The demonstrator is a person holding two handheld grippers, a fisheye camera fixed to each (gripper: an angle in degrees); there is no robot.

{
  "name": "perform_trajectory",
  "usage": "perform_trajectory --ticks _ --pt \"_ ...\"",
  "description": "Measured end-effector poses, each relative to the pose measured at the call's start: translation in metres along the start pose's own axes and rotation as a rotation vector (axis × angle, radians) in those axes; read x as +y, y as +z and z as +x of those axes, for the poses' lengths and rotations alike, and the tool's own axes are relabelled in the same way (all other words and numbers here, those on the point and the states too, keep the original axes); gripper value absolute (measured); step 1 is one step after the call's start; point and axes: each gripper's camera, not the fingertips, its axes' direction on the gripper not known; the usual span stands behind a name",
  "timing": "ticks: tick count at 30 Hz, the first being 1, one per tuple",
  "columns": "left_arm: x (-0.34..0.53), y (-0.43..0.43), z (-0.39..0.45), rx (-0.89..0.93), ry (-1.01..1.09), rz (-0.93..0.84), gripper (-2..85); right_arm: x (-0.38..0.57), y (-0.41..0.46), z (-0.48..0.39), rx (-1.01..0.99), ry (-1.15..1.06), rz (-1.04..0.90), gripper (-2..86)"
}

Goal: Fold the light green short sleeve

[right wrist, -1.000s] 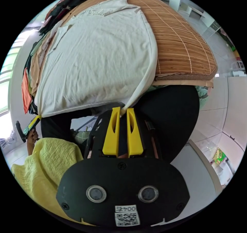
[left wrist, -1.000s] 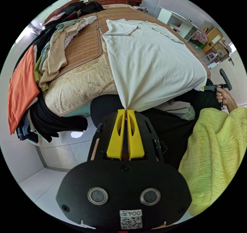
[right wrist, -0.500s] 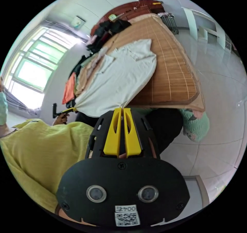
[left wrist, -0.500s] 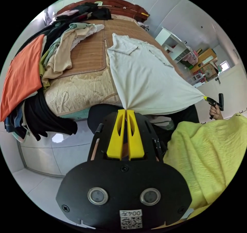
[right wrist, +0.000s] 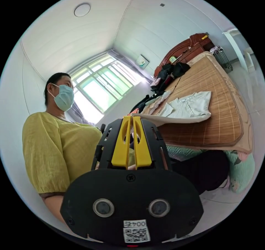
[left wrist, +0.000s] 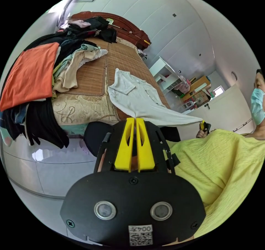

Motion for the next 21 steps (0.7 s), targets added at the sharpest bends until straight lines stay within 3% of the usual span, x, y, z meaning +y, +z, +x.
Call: perform_trajectory --ticks 5,11,21 --pt "-0.038 0.015 -0.002 -0.023 -0.041 0.013 0.7 0.005 -0.006 0.032 -0.019 0.095 0.104 -0.4" --pt "-0.132 0.035 -0.002 -0.034 -0.114 0.083 0.7 -0.053 0.009 0.058 -0.075 0.096 0.185 -0.4" --pt "-0.3 0.137 -0.017 -0.143 -0.198 -0.049 0.8 -0.182 0.08 0.171 0.01 0.356 0.209 -0.3"
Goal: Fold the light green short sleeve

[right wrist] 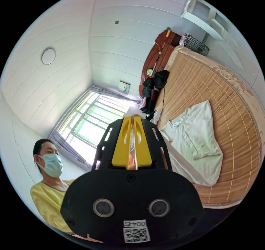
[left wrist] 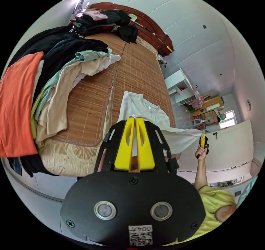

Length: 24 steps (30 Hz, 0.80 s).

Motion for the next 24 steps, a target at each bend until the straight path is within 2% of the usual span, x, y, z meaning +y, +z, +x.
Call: perform_trajectory --ticks 9,15,19,22,24 --pt "-0.095 0.143 0.008 -0.107 -0.119 -0.122 0.8 -0.086 0.084 0.098 0.119 0.198 -0.033 0.3" --pt "-0.099 0.194 0.006 -0.175 -0.243 -0.064 0.8 -0.096 0.126 0.159 0.165 0.389 0.056 4.7" --pt "-0.084 0.185 0.019 -0.286 -0.265 0.032 0.5 -0.095 0.139 0.143 0.141 0.386 0.185 12.8" --pt "-0.056 0.16 0.038 -0.349 -0.19 0.137 0.4 -0.09 0.136 0.101 0.117 0.339 0.255 14.1" --pt "-0.026 0.143 0.054 -0.387 -0.095 0.191 0.4 -0.085 0.141 0.063 0.152 0.282 0.181 13.9"
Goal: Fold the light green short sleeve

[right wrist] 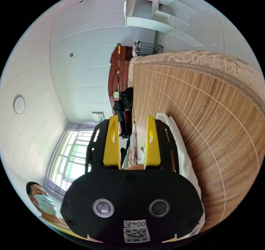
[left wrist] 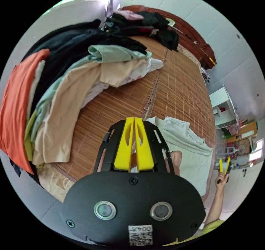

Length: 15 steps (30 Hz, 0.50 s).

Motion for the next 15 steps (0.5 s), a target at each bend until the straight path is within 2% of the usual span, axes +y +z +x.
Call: perform_trajectory --ticks 2,4,7,9,15 --pt "0.055 -0.035 0.008 -0.046 0.151 0.072 0.4 0.029 0.002 -0.042 0.142 -0.102 -0.127 13.6" --pt "0.108 -0.056 0.013 -0.091 0.245 0.087 0.5 0.091 0.008 -0.093 0.402 -0.285 -0.286 13.3" --pt "0.201 -0.076 0.019 -0.155 0.366 0.101 0.6 0.188 0.014 -0.133 0.651 -0.454 -0.405 11.9" --pt "0.261 -0.079 0.025 -0.189 0.436 0.079 0.6 0.24 0.018 -0.146 0.751 -0.509 -0.443 11.3" --pt "0.335 -0.063 0.046 -0.241 0.537 0.051 0.6 0.35 0.059 -0.169 1.116 -0.706 -0.526 8.3"
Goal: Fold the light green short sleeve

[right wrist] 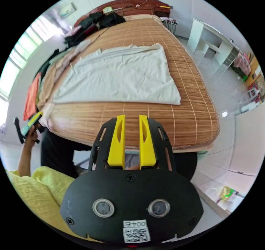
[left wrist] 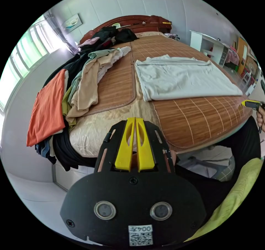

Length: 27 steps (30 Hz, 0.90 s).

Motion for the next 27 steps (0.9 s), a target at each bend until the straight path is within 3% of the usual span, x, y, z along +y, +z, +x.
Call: perform_trajectory --ticks 12,20,25,27 --pt "0.009 -0.006 0.046 -0.062 0.033 -0.037 0.2 0.013 -0.032 -0.083 0.119 -0.079 0.1 4.2" --pt "0.015 -0.009 0.039 0.037 -0.03 -0.042 0.3 0.031 -0.052 -0.093 0.092 -0.069 0.207 3.4" --pt "0.018 -0.01 0.039 0.04 -0.047 -0.039 0.6 0.021 -0.069 -0.108 0.171 -0.182 0.117 1.9" --pt "0.018 -0.01 0.041 0.032 -0.047 -0.039 0.7 0.02 -0.075 -0.107 0.116 -0.199 0.096 1.2"
